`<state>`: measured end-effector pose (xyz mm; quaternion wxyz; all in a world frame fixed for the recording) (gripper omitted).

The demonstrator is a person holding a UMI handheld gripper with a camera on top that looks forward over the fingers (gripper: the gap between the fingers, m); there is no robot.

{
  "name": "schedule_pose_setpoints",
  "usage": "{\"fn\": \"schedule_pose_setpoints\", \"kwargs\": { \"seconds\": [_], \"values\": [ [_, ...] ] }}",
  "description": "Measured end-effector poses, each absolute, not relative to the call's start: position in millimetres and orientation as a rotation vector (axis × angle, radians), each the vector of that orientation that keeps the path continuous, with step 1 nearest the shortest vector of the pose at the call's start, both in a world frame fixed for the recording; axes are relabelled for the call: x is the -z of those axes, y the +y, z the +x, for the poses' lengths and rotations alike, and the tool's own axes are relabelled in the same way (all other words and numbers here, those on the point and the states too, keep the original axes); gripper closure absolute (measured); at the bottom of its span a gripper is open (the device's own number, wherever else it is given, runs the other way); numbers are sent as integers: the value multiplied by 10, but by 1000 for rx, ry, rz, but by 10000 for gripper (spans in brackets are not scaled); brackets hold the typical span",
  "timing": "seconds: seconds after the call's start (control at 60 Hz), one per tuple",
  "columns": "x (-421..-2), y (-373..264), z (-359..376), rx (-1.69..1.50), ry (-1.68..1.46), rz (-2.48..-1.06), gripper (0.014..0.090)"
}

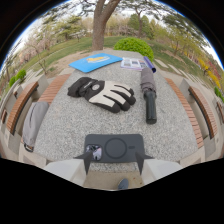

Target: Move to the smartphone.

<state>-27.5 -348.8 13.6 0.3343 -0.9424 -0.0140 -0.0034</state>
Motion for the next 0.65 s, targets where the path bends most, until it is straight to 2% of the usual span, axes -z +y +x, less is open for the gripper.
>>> {"fn": "schedule_pose_setpoints", "kwargs": {
  "seconds": [0.25,0.65],
  "values": [
    [24,-3232,-251,-3,-66,-2461,200],
    [58,-3192,-276,-18,-63,-2463,199]
  ]
}}
